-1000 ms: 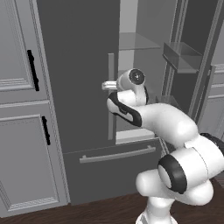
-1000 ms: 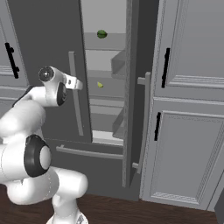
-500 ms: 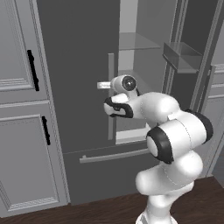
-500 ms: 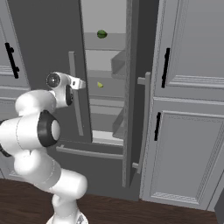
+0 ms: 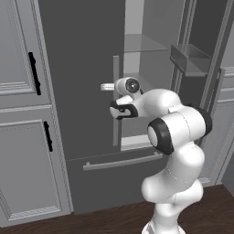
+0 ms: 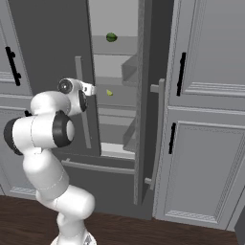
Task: Grab a lemon wedge from the fridge and one ice cube from the ice bowl, and put them in the glass of lemonade.
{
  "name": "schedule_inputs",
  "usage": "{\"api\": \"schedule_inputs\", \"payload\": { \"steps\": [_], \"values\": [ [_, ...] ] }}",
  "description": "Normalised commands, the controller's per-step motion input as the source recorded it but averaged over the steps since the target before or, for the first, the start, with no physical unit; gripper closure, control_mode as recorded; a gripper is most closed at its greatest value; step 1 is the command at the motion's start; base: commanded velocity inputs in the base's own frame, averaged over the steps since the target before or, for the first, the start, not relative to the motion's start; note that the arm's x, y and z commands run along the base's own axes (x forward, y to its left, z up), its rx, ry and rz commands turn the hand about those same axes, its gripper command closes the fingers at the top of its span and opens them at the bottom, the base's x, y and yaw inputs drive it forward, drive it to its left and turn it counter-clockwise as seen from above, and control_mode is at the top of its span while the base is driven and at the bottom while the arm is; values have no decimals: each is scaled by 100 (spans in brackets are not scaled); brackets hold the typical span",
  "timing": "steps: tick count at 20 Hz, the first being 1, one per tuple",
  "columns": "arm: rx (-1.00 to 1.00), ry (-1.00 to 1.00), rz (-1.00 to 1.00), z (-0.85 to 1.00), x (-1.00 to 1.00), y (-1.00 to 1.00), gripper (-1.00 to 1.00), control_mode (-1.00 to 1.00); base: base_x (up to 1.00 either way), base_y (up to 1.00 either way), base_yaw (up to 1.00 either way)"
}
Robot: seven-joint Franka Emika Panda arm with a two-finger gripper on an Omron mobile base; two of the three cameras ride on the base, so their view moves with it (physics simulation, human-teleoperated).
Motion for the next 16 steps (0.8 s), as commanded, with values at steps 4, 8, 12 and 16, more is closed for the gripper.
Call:
{"api": "schedule_inputs", "payload": {
  "steps": [4, 8, 12, 16],
  "values": [
    [0, -2, 0, -11, 47, 0, -100, -100, 0, 0, 0],
    [0, 0, 0, -6, 51, 0, -100, -100, 0, 0, 0],
    [0, 0, 0, 0, 13, 0, 100, -100, 0, 0, 0],
    [0, 0, 0, 0, 0, 0, 100, -100, 0, 0, 0]
  ]
}}
